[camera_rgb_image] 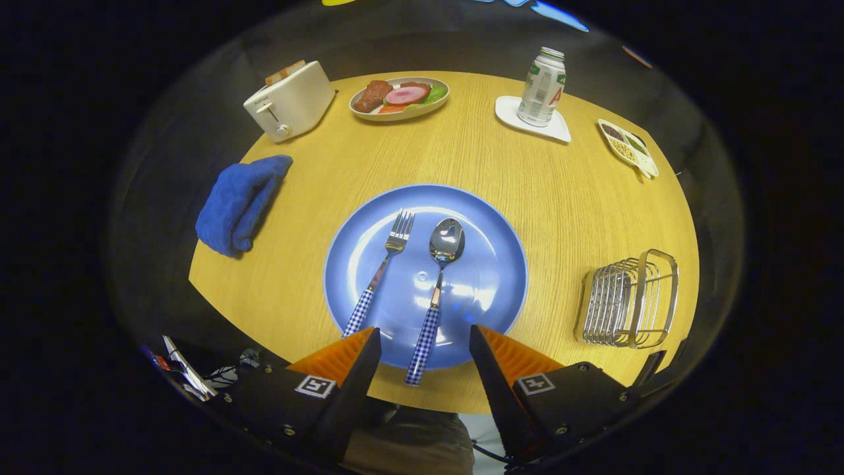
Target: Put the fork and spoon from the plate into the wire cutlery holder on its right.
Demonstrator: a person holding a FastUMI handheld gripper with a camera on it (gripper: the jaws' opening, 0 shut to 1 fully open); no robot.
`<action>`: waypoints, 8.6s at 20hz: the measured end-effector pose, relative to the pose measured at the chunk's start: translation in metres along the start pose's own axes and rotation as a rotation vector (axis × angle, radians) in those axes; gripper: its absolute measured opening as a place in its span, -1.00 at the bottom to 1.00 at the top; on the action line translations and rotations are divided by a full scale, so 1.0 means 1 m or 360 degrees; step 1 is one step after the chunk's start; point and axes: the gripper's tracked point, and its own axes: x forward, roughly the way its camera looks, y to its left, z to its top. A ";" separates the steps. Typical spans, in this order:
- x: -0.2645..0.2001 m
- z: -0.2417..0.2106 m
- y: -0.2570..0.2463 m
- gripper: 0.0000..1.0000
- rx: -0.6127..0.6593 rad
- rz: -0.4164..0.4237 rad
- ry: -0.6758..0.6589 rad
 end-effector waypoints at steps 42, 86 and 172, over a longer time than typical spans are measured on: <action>-0.151 -0.049 -0.224 -0.81 -0.0181 -0.0098 0.0976; -0.159 -0.124 -0.110 0.93 0.0420 0.0284 0.0641; -0.167 -0.041 -0.213 -0.89 -0.0342 -0.0048 0.1395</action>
